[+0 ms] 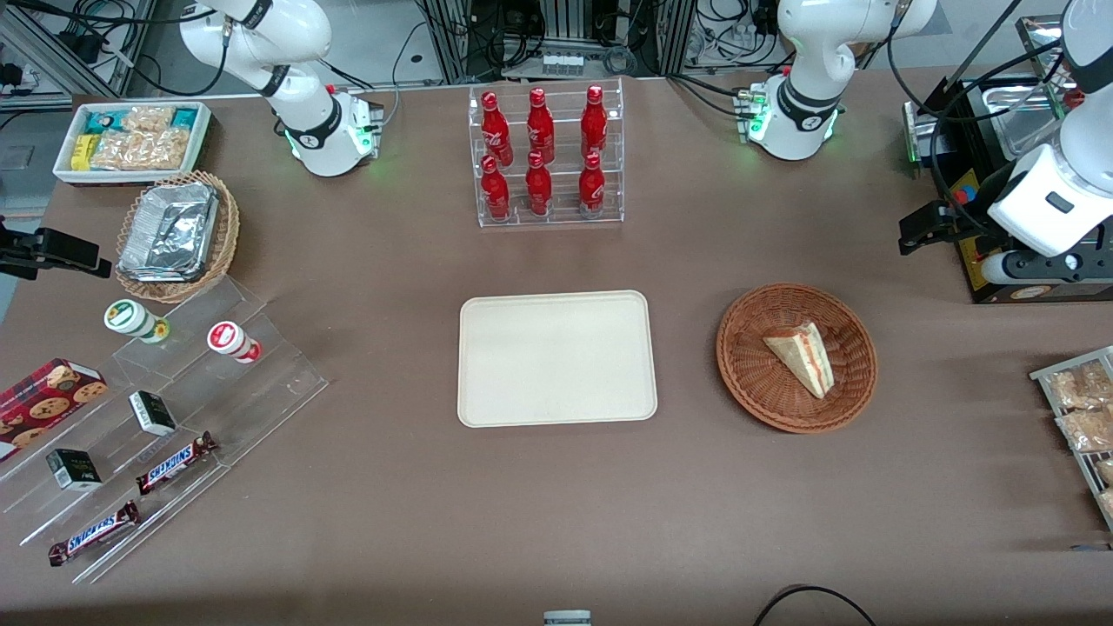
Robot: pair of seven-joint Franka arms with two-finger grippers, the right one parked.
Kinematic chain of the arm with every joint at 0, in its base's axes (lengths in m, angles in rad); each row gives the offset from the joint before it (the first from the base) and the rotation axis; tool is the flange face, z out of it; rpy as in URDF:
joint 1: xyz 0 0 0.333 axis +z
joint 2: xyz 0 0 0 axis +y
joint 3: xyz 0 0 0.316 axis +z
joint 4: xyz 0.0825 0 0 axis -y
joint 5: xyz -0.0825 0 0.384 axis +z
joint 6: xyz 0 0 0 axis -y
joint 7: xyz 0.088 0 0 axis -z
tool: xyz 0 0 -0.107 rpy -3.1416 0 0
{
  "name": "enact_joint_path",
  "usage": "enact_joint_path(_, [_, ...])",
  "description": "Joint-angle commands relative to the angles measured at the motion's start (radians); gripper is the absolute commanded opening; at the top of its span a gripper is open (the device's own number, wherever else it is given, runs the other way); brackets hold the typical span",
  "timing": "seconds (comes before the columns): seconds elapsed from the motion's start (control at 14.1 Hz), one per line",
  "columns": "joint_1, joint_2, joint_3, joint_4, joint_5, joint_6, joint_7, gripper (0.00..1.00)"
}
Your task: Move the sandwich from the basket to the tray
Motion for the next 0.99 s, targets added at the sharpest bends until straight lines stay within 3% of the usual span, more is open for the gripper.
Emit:
enact_joint_path(0.0, [-0.005,0.001,0.004,0.003,0.009,0.005,0.001,1.00])
enact_joint_path(0.43, [-0.009,0.091,-0.006,-0.018,0.034,0.054,-0.056,1.00])
enact_joint_path(0.92, [-0.066,0.081,-0.014,-0.324,0.056,0.401,-0.193,1.00])
